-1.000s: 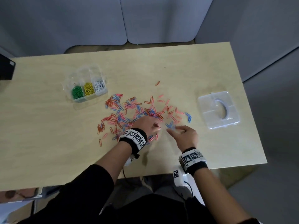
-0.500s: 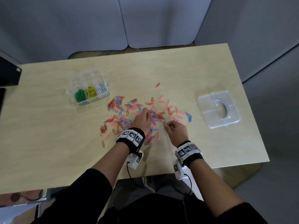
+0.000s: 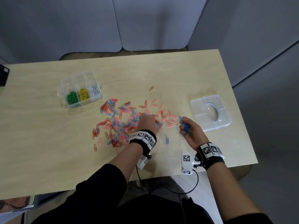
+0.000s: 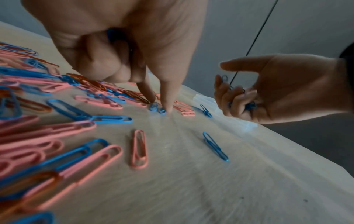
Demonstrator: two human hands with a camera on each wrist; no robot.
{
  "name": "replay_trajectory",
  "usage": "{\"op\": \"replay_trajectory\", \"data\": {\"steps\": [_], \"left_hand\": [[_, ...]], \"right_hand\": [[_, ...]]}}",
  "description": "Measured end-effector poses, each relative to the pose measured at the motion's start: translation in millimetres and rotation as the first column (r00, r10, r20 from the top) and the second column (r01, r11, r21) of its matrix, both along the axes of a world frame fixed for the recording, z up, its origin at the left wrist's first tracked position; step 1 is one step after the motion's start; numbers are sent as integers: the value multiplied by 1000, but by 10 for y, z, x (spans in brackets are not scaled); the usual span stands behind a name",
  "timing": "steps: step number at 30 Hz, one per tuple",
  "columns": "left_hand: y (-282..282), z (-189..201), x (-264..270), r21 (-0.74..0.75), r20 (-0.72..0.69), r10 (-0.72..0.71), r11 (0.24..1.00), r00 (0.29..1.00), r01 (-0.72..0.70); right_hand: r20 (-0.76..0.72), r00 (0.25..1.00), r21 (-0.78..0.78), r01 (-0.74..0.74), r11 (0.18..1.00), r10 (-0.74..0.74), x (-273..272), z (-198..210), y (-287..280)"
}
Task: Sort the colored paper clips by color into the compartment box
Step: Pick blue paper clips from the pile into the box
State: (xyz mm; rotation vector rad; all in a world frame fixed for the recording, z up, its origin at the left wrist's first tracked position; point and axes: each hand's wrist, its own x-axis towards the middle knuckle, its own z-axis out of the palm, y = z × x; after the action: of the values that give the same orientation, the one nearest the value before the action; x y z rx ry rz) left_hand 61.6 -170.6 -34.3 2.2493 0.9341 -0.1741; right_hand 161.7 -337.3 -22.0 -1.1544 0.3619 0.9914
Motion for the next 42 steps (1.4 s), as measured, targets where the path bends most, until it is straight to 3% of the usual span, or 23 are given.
{"op": "replay_trajectory", "data": {"steps": [2, 4, 7, 9, 15, 18, 21, 23, 25, 28, 31, 34, 38, 42], "left_hand": [[-21, 9, 30, 43, -19, -22, 999, 1000, 23], [-23, 25, 35, 102, -44, -50, 993, 998, 54], [-24, 42, 20, 161, -96, -89, 982, 991, 103], [-5, 56, 14, 166, -147, -125, 975, 981, 149], [82, 41, -10, 77, -173, -201, 973, 964, 217], [174, 49, -76, 19, -146, -158, 986, 977, 163], [385, 107, -187, -42, -54, -97, 995, 994, 95], [591, 180, -278, -65, 17, -47, 997, 999, 48], [874, 292, -385, -90, 88, 38, 996, 995, -30], [1470, 495, -539, -65, 148, 182, 983, 972, -174], [2156, 645, -588, 35, 158, 299, 951, 941, -308], [2718, 671, -470, 130, 45, 377, 916, 925, -380], [3136, 606, -219, 229, -130, 298, 937, 946, -264], [3317, 434, -65, 240, -228, 225, 956, 947, -169]], "right_hand": [[212, 974, -280, -11, 960, 73, 74, -25, -37], [410, 883, -533, 28, 846, 228, 150, -81, -57], [477, 725, -761, 56, 647, 498, 244, -196, -18], [466, 656, -819, 65, 571, 594, 237, -272, 33], [442, 519, -870, 53, 489, 731, 87, -393, 114], [420, 473, -877, -8, 481, 774, 135, -314, 195], [473, 515, -784, -125, 609, 715, 184, -145, 394], [475, 649, -582, -275, 765, 595, 201, -11, 612], [412, 755, -354, -384, 853, 511, 198, 104, 896], [237, 854, -63, -461, 885, 462, 138, 320, 1434], [67, 853, 123, -522, 844, 517, 31, 574, 1997], [32, 818, 144, -572, 807, 574, -43, 689, 2530], [127, 733, -1, -673, 740, 668, -51, 735, 3131], [234, 706, -169, -648, 743, 669, 12, 710, 3482]]}}
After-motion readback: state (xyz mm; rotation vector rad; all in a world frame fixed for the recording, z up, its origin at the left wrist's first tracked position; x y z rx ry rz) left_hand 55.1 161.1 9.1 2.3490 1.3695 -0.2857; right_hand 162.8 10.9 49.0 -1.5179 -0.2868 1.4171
